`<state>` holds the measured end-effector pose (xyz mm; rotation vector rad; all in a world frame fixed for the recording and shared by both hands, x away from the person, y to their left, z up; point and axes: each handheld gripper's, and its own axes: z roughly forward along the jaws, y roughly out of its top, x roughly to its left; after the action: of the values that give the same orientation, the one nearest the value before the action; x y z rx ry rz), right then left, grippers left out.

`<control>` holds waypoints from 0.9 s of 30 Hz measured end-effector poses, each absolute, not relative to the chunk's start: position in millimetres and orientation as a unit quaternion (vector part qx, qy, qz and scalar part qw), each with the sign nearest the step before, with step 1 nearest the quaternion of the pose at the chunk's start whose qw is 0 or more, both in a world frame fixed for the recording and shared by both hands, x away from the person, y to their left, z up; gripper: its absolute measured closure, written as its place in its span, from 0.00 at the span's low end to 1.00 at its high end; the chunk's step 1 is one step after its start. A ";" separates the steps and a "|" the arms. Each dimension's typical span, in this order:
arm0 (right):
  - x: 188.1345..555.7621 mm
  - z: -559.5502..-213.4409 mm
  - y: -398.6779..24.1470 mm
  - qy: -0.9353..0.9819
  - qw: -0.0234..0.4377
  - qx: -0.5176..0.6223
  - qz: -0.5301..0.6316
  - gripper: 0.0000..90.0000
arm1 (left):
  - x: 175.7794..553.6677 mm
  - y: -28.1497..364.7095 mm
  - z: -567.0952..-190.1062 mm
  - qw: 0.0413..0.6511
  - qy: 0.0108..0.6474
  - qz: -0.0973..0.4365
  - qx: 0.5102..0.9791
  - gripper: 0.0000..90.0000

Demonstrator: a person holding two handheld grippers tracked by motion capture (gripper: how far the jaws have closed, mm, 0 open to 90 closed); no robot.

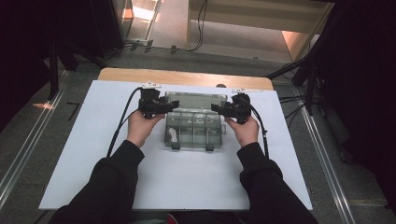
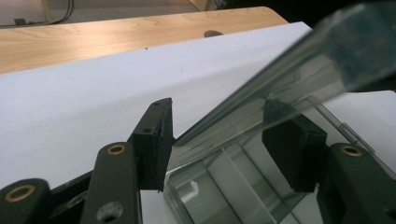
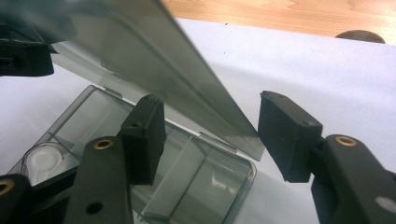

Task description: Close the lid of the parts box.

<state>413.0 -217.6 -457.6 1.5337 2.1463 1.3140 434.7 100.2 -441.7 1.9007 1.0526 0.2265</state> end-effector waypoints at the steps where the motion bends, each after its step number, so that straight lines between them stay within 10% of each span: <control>1: 412.2 -457.5 -217.5 0.727 0.098 0.516 0.443 0.43 | 434.8 100.3 -441.6 0.461 0.429 0.089 0.772 0.48; 27: 403.4 -454.2 -219.3 0.731 0.094 0.498 0.457 0.37 | 430.8 113.1 -439.9 0.435 0.437 0.045 0.785 0.34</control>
<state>403.4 -219.3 -454.2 1.4777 2.1675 1.3551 430.8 113.1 -439.9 1.9548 1.0888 0.1131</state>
